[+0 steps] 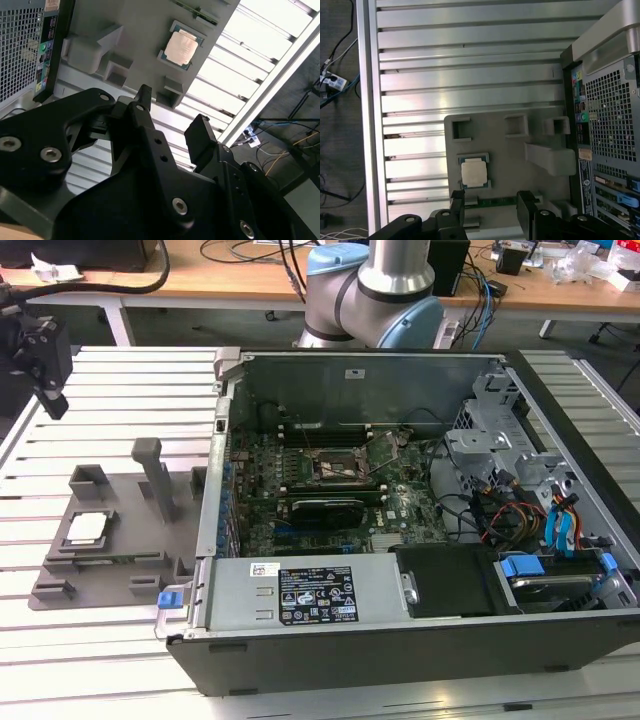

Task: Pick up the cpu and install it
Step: 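Pick up the cpu and move it towards the insertion slot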

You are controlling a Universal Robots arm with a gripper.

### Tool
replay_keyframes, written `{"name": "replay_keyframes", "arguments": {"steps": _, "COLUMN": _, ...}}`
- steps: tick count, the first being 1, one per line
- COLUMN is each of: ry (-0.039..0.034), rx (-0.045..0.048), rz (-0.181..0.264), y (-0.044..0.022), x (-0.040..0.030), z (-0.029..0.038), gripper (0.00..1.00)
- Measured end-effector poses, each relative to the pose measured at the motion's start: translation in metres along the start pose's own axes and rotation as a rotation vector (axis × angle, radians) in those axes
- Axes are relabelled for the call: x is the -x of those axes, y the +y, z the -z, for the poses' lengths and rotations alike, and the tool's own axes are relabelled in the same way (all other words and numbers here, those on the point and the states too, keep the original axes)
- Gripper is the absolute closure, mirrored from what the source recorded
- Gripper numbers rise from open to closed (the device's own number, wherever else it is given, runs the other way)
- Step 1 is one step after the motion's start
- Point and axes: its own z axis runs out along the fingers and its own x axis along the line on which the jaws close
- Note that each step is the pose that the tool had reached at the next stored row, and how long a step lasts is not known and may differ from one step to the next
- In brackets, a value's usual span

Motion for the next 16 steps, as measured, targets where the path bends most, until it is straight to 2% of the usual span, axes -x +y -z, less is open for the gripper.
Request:
{"name": "replay_keyframes", "arguments": {"steps": 12, "ry": 0.0000, "rx": 0.0001, "rz": 0.000, "y": -0.0004, "x": -0.0003, "z": -0.0104, "gripper": 0.45}}
{"name": "replay_keyframes", "arguments": {"steps": 16, "ry": 0.0000, "rx": 0.0001, "rz": 0.000, "y": -0.0006, "x": -0.0004, "z": -0.0158, "gripper": 0.45}}
